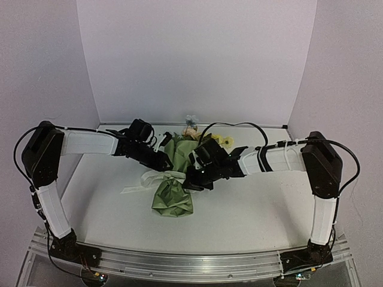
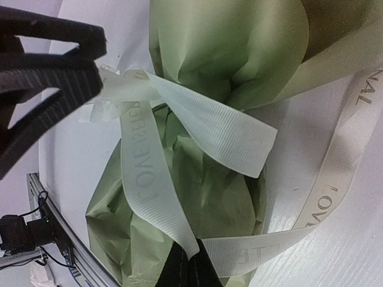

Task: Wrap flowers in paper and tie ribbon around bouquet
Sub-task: Cross the half-tied ribbon over the folded bouquet.

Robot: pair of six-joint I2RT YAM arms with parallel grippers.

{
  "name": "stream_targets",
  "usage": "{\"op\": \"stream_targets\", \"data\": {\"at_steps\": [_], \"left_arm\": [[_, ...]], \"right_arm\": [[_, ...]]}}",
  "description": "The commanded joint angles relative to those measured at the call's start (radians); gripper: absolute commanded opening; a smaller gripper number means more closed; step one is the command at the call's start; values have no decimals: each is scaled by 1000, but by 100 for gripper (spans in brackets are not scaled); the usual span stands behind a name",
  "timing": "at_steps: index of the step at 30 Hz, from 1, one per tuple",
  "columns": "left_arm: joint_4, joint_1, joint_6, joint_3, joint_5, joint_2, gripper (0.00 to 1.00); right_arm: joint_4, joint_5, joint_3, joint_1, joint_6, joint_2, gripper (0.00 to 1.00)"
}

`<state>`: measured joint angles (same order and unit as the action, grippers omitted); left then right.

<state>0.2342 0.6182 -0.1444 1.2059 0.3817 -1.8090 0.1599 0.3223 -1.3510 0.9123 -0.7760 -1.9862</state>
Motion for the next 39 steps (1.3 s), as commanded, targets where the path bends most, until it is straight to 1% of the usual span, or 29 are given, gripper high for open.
{"op": "stream_targets", "data": {"at_steps": [1,6,8,11,13,18,27,30,33,36,39], "left_arm": [[91,2,97,74,-4,-28,36],[98,2,119,93,-33,-49,39],[100,3,134,102,-45,-53,41],[112,3,167,124,-41,-67,46],[135,3,189,154,-18,-89,47],[183,3,207,194,47,-133,46],[202,4,207,186,110,-151,45],[204,6,204,184,119,-155,41],[205,7,198,183,124,-156,34],[202,8,189,180,123,-154,25],[202,9,187,180,110,-155,19]], "right_arm": [[18,9,-56,1,-26,0,0],[18,10,-70,-1,-34,-13,0],[18,13,-74,-4,-36,-19,0],[18,23,-82,-9,-41,-35,0],[19,29,-88,-11,-44,-43,0],[19,40,-81,-23,-54,-49,0],[18,32,-56,-32,-56,-46,0],[18,31,-59,-33,-55,-49,0],[20,31,-67,-35,-55,-53,0],[21,33,-76,-36,-55,-57,0],[23,34,-85,-38,-55,-61,0]]}}
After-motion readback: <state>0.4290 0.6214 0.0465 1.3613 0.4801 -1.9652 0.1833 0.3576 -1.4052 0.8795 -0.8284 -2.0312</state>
